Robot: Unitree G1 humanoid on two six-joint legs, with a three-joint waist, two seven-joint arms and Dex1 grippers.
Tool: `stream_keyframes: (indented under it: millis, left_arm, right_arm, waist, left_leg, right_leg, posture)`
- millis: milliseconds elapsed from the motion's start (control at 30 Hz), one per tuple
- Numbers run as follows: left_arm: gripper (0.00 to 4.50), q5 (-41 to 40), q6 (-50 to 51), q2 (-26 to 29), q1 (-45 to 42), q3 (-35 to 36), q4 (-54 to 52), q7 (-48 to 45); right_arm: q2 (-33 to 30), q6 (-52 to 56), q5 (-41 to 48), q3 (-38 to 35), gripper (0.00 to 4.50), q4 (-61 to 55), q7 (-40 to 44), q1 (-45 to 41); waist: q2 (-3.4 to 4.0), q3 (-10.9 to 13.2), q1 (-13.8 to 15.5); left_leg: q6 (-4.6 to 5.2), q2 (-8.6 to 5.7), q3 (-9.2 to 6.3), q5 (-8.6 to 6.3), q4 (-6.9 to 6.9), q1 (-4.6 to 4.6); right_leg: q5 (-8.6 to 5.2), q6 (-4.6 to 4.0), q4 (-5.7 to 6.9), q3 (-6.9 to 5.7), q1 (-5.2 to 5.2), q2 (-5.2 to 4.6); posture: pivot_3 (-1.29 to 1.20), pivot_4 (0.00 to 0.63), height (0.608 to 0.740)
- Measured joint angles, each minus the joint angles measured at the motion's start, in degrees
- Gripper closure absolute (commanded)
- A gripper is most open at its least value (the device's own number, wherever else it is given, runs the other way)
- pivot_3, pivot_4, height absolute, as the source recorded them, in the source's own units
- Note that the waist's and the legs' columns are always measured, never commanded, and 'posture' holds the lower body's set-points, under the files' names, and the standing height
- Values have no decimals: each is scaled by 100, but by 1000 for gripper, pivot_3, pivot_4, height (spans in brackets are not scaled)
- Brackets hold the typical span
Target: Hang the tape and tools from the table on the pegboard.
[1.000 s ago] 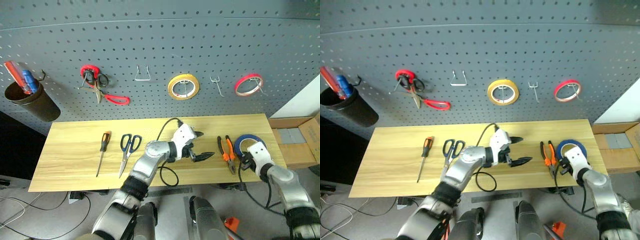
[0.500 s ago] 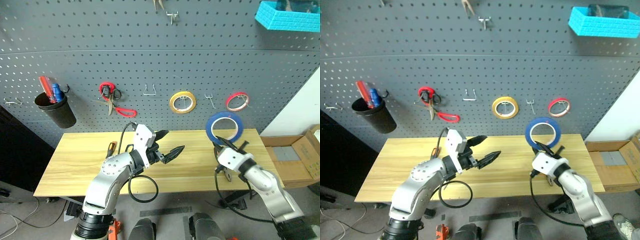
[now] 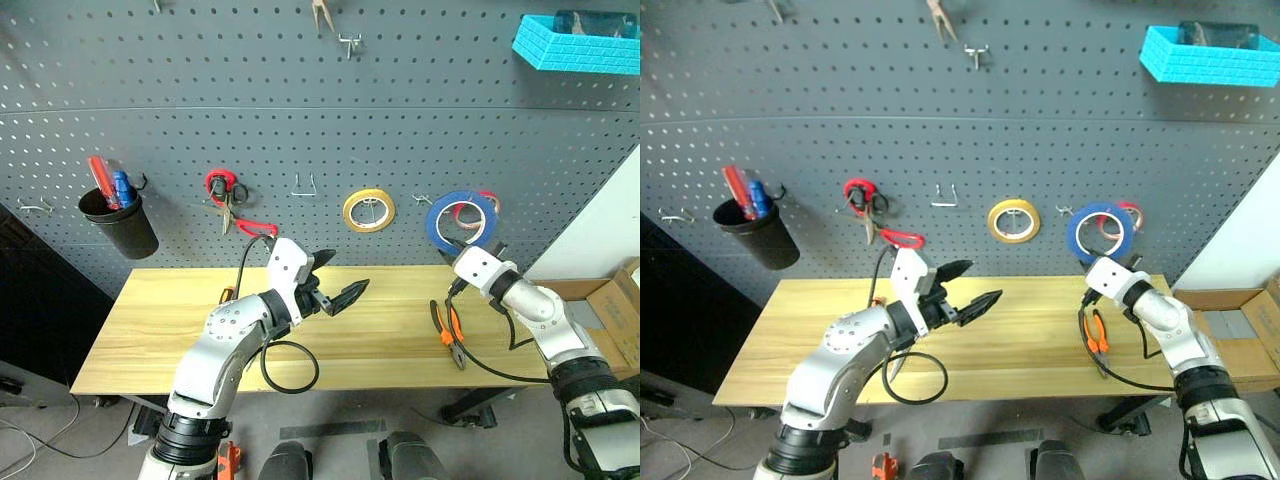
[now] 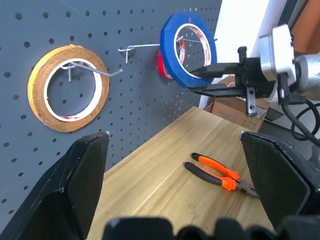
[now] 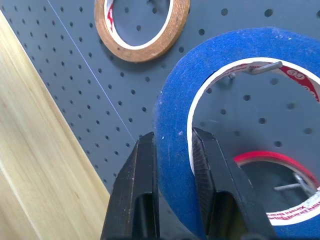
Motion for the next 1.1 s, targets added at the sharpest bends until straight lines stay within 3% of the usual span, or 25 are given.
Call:
stream_keyframes:
  millis: [67, 467, 700, 900, 1100]
  left_arm:
    - [0, 4, -87, -16, -87, -39, 107, -2]
    - [0, 4, -237, 7, -149, -48, 208, -7]
    - [0, 6, -333, 70, -39, -56, 260, -34]
    - [0, 262, -835, 381, 844, -376, 525, -294]
    - [0, 1059, -1970, 994, 1449, -814, 1136, -557]
  right_arm:
    - [88, 9, 108, 8, 4113, 107, 130, -30]
    - [309, 425, 664, 10, 130, -255, 843, 357]
    - [351, 1294, 666, -185, 10, -1181, 506, 1129]
    - [485, 3893, 756, -216, 10, -2446, 434, 1902]
    - [1168, 6766, 1068, -545, 10, -3014, -48, 1360]
  waist:
    - [1, -18, 1]
    - [11, -43, 1]
    - [19, -50, 7]
    - [27, -34, -10]
    - [37, 170, -18]
  left_leg:
    - [1, -1, 0, 0, 3, 0]
    - [2, -2, 0, -1, 5, 4]
    - [3, -1, 0, -2, 2, 4]
    - [7, 0, 6, -4, 2, 14]
    - [17, 8, 0, 2, 0, 41]
  right_leg:
    - [0, 0, 1, 0, 2, -1]
    - [0, 0, 7, 3, 2, 0]
    - [0, 1, 7, 5, 2, 0]
    - [-3, -1, 9, 12, 3, 2]
    - [-42, -27, 22, 8, 20, 10]
  posture:
    - [-8, 53, 740]
    - [-14, 60, 740]
    - [-21, 85, 740]
    - [-41, 149, 740]
    - [-31, 229, 740]
